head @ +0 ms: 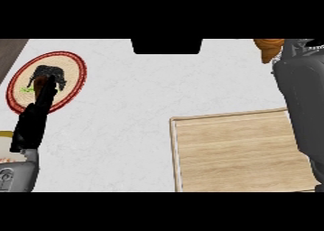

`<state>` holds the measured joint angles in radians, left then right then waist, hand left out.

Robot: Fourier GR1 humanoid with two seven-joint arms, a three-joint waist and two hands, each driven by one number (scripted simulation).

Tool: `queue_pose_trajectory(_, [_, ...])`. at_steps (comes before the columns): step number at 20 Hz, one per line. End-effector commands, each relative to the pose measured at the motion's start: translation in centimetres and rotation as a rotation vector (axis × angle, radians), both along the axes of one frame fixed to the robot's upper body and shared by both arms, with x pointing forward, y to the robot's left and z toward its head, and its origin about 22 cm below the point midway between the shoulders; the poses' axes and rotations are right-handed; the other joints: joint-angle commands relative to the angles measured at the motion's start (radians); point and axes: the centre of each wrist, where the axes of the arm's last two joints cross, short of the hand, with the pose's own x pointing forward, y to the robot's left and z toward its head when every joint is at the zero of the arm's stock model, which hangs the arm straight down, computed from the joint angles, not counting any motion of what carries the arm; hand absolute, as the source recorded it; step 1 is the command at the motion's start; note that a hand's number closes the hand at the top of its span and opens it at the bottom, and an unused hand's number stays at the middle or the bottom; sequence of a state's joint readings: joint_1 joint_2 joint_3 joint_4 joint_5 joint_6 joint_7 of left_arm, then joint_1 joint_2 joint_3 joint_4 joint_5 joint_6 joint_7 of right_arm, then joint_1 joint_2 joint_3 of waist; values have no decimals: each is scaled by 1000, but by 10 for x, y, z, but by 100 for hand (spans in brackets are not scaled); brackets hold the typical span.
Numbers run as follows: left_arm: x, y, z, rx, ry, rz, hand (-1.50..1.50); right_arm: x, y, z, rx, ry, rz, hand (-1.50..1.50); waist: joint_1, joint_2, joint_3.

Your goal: Pick the croissant from the tray and place it in the tiered basket

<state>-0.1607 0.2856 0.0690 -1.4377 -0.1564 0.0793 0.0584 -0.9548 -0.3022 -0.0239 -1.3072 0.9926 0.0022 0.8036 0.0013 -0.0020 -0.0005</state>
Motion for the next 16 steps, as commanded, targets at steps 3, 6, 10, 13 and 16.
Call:
queue_pose_trajectory(3, [-4, 1, -6, 2, 6, -7, 0, 17, -38, 19, 96, -17, 28, 150, 8, 5, 0])
queue_pose_trajectory(6, [3, -16, 5, -8, -16, -7, 0, 18, -57, 27, -42, 46, 16, 150, 5, 4, 0])
queue_pose_trajectory(10, [-7, -5, 7, 1, -20, -13, 0, 23, -114, 6, -141, 43, -29, 150, 11, 5, 1])
queue_pose_trajectory(13, [-8, -27, 2, -5, 3, -44, 0, 38, -124, 6, -229, 72, -142, 150, 29, 12, 1])
queue_pose_trajectory(16, [-5, -20, -2, -11, -1, -29, 0, 35, -141, 5, -364, 142, -225, 150, 17, 9, 0])
